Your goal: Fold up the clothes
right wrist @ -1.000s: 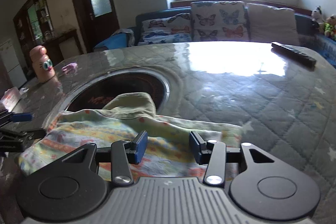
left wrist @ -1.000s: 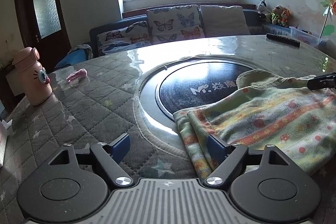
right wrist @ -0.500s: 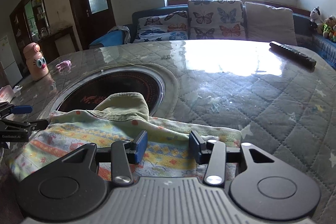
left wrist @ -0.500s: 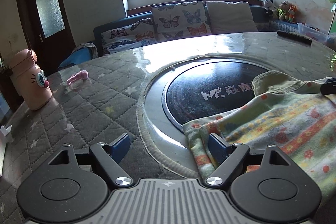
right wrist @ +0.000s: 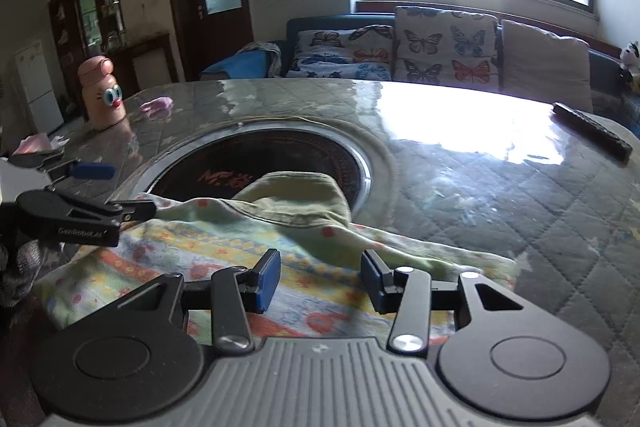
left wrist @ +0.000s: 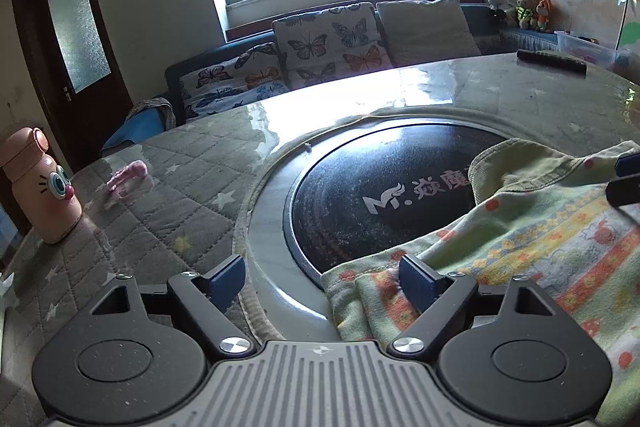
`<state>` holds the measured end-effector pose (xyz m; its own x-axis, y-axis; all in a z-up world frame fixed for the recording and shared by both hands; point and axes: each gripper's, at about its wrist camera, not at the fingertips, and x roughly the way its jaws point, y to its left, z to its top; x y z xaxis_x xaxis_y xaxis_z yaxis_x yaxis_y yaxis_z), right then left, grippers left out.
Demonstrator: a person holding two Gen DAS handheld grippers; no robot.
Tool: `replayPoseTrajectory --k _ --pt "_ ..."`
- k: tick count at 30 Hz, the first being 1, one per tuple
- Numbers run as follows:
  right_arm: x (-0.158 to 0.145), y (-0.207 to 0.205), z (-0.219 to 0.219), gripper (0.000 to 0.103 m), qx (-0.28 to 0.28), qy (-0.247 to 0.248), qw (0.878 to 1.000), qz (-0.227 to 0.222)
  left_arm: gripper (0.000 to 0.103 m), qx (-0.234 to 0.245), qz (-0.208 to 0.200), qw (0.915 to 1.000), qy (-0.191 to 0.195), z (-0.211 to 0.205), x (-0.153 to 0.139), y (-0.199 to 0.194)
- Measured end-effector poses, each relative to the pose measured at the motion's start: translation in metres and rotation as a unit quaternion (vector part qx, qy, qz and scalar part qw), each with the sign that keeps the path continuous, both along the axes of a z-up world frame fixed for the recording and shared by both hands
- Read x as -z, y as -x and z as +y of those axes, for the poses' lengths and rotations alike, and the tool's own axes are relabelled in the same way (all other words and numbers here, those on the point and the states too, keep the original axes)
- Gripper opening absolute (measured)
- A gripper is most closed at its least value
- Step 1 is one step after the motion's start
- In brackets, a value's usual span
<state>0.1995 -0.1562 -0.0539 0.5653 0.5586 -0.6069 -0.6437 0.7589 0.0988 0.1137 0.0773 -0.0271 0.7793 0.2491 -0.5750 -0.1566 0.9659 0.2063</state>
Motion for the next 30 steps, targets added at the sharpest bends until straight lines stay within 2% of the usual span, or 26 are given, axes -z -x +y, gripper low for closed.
replayPoseTrajectory --k 7,12,15,21,28,30 --pt "0.0 -0.004 0.021 0.045 -0.019 0.004 1.0 -0.001 0.086 0.042 -0.018 0.9988 0.015 -0.02 -0.014 -0.006" --pt "0.006 -0.007 0.025 0.045 -0.018 0.009 1.0 0.005 0.086 0.065 0.001 0.9979 -0.002 -0.039 -0.01 -0.026" --pt "0.005 -0.006 0.023 0.045 -0.02 0.009 1.0 0.004 0.086 0.056 0.032 0.9975 -0.027 -0.043 -0.002 -0.039" --pt "-0.002 0.012 0.024 0.045 -0.044 0.014 0.999 -0.013 0.086 0.051 0.027 0.9979 -0.029 -0.032 -0.002 -0.031" --pt "0.0 0.053 0.039 0.045 -0.097 0.023 0.995 -0.023 0.086 0.01 0.018 0.9998 -0.009 0.0 -0.004 -0.005" --pt "0.001 0.064 0.044 0.05 -0.109 0.028 0.993 -0.035 0.086 -0.008 0.016 0.9998 0.003 0.012 -0.004 0.003"
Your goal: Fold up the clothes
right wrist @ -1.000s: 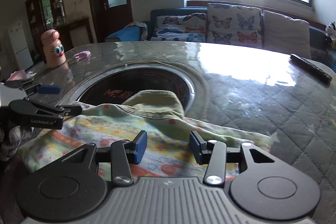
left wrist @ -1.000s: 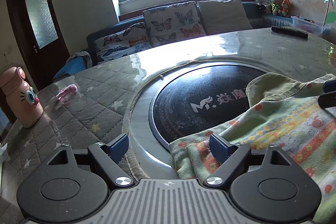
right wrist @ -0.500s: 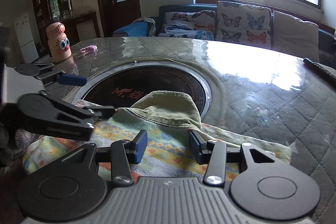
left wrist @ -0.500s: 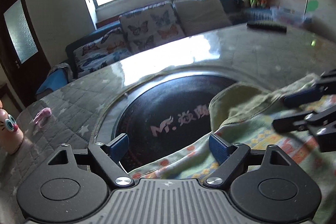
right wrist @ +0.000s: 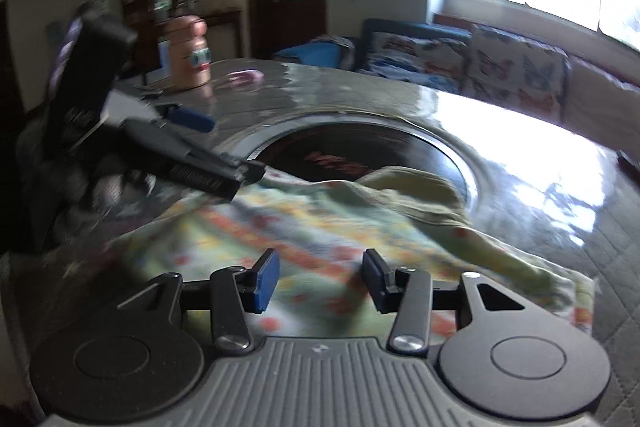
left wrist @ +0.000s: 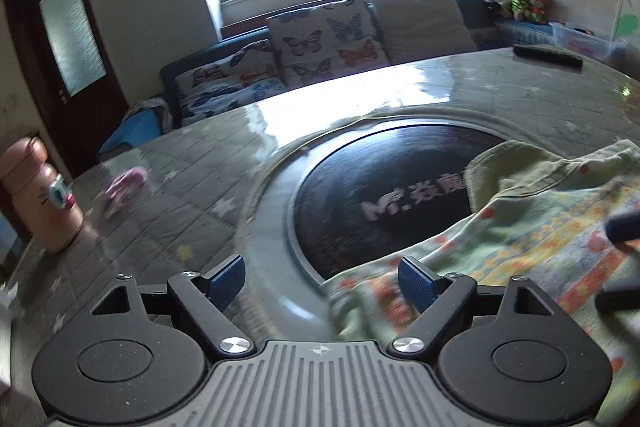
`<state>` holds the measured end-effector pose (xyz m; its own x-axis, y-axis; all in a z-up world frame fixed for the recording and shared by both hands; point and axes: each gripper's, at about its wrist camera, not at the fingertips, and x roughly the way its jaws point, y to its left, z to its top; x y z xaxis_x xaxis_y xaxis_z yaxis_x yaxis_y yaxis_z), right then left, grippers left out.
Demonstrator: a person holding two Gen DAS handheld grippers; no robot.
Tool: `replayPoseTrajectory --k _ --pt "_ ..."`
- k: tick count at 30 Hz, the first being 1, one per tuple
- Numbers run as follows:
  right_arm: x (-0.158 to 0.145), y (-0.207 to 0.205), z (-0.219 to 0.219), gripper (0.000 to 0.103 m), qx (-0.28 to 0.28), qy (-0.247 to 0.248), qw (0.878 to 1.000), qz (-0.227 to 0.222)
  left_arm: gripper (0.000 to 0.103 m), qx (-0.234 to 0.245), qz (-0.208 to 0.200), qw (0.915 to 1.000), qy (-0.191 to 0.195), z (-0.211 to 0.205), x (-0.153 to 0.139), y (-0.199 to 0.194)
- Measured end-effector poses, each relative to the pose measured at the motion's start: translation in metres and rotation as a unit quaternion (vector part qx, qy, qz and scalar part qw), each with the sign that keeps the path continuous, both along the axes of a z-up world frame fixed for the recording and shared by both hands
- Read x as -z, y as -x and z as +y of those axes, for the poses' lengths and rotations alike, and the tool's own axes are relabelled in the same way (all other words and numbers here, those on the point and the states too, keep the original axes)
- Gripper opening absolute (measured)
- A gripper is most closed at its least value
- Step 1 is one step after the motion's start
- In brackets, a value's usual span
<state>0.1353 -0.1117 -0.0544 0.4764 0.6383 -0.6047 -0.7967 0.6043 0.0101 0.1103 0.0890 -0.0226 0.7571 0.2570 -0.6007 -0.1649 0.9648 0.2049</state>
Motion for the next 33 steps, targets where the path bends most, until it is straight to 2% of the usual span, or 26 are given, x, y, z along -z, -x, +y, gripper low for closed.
replayPoseTrajectory --k 8,15,18,23,29,33 --pt "-0.003 0.043 0.035 0.048 -0.073 -0.002 0.997 -0.017 0.088 -0.045 -0.024 0.998 0.037 0.024 -0.011 0.036" --pt "0.003 0.063 0.053 0.049 -0.093 0.003 0.995 -0.026 0.1 -0.044 -0.043 0.9953 0.075 0.021 -0.019 0.057" --pt "-0.002 0.064 0.04 0.049 -0.083 -0.011 0.996 -0.013 0.103 -0.038 -0.044 0.995 0.082 0.015 -0.018 0.061" --pt "-0.007 0.061 0.007 0.049 -0.031 -0.019 0.999 -0.005 0.103 -0.033 -0.037 0.9943 0.095 0.006 -0.011 0.064" --pt "0.005 0.059 -0.018 0.05 0.005 -0.025 1.0 0.01 0.103 -0.023 -0.032 0.9946 0.096 -0.008 -0.008 0.066" --pt "-0.002 0.061 -0.023 0.049 0.002 -0.033 0.999 0.006 0.103 -0.012 -0.034 0.9954 0.089 -0.018 -0.01 0.068"
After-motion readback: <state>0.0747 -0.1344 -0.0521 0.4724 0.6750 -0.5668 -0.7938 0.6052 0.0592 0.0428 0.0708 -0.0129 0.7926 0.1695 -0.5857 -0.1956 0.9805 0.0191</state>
